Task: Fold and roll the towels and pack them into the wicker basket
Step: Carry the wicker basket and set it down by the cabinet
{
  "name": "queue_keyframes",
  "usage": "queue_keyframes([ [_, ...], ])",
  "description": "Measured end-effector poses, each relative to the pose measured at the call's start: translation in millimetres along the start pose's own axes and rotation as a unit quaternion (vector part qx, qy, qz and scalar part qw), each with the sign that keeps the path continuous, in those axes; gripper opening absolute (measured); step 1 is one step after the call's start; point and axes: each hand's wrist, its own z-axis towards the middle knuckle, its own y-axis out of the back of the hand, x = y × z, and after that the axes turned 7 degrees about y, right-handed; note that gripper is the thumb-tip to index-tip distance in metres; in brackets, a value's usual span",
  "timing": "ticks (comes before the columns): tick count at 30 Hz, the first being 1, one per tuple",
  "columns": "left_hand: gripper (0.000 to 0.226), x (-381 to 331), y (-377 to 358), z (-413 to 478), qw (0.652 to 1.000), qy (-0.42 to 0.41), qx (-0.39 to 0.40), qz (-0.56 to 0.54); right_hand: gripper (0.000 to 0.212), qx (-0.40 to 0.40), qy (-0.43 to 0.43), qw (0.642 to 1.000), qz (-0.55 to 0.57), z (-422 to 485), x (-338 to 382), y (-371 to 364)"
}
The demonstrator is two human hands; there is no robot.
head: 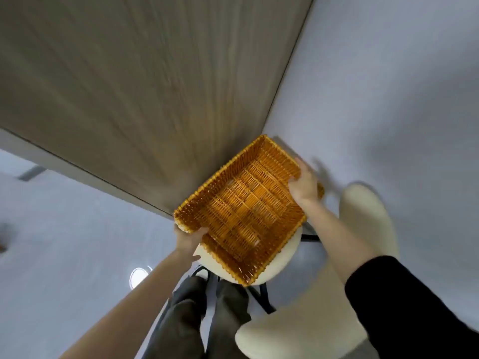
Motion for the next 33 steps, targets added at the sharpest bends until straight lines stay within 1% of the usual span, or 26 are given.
queue_keyframes([
  [2,0.091,5,-14,20,0.999,-0.016,-0.042,-0.015,0.059,0.002,0.023,0.997,-0.08,19,-15,-13],
  [3,0.094,9,-19,31,0.998,-0.02,-0.051,-0.021,0.062,0.001,0.031,0.993,-0.114,29,-25,-20],
  [6,0.104,24,-31,62,0.993,-0.048,-0.1,-0.047,0.07,0.017,0.039,0.986,-0.164,53,-47,-40],
  [7,0.103,29,-33,71,0.99,-0.053,-0.123,-0.039,0.073,0.028,0.031,0.984,-0.176,60,-55,-45],
  [9,0.094,35,-34,81,0.986,-0.052,-0.157,-0.014,0.079,0.049,0.013,0.981,-0.19,71,-63,-52],
  [11,0.089,39,-33,89,0.985,-0.052,-0.165,-0.01,0.083,0.057,0.003,0.978,-0.202,80,-71,-59],
  [16,0.084,41,-30,99,0.981,-0.046,-0.189,0.017,0.073,0.017,0.018,0.973,-0.23,88,-69,-54],
  [19,0.08,41,-24,89,0.978,-0.055,-0.197,0.032,0.066,0.038,0.026,0.97,-0.237,79,-63,-44],
  [22,0.081,42,-4,77,0.976,-0.061,-0.207,0.029,0.056,0.053,0.038,0.973,-0.223,61,-55,-45],
  [25,0.077,45,20,60,0.969,-0.052,-0.236,0.048,0.059,0.062,0.045,0.972,-0.224,37,-40,-47],
  [31,0.072,61,74,19,0.962,-0.073,-0.257,0.055,0.06,0.089,0.051,0.971,-0.217,-19,2,-46],
  [33,0.069,67,94,6,0.958,-0.093,-0.265,0.061,0.054,0.095,0.052,0.97,-0.217,-39,17,-44],
])
